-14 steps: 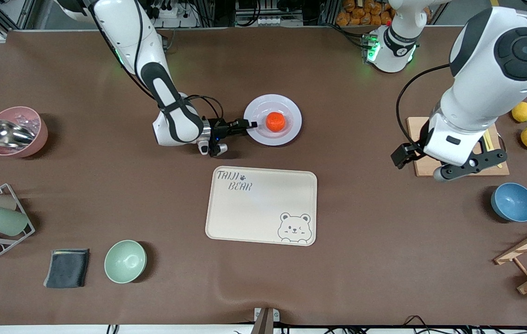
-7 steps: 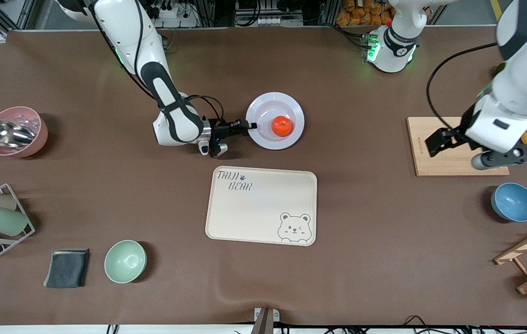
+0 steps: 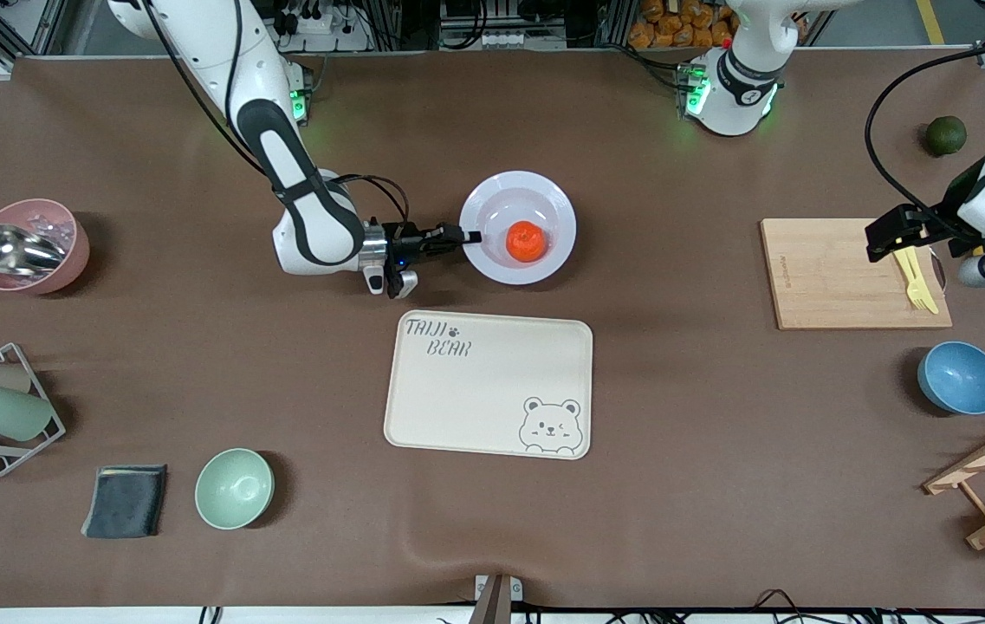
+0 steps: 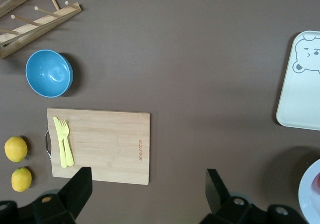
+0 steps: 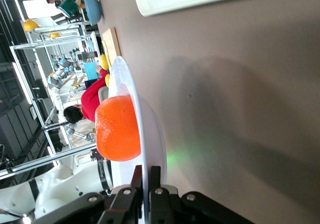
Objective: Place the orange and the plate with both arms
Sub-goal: 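Slide the plate with the right gripper onto the bear tray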
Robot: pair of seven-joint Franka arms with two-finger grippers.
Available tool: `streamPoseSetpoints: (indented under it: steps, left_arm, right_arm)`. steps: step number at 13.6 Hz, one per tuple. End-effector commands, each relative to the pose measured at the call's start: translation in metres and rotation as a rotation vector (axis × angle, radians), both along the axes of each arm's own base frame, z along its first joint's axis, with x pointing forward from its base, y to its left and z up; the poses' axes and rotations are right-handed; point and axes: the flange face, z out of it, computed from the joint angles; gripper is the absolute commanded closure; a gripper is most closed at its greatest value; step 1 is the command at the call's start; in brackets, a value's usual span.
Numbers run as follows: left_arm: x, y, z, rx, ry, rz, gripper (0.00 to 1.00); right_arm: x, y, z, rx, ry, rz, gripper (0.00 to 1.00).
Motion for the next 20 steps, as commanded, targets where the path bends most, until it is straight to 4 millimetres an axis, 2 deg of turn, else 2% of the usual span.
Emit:
streamPoseSetpoints:
  steps: [1,6,9,13,20]
  left_arm:
    - [-0.006,0.016,0.005,-0.059,0.004,0.025,0.0]
    - [-0.01,0.016,0.013,-0.069,-0.017,0.037,0.0]
    - [-0.01,0.017,0.013,-0.066,-0.018,0.037,0.0]
    - [-0.014,0.014,0.019,-0.064,-0.034,0.032,0.0]
    - [-0.009,0.011,0.015,-0.063,-0.031,0.035,0.0]
  right_arm:
    - [0.019,-0.015,0.019,0.038,0.001,-0.068,1.0]
    - [0.071,-0.023,0.043,0.007,-0.045,-0.174,1.0]
    - [0.102,-0.014,0.058,-0.072,-0.074,-0.256,1.0]
    - [0.126,-0.017,0.044,-0.08,-0.072,-0.29,1.0]
    - [0.158,-0.019,0.013,-0.11,-0.091,-0.328,1.0]
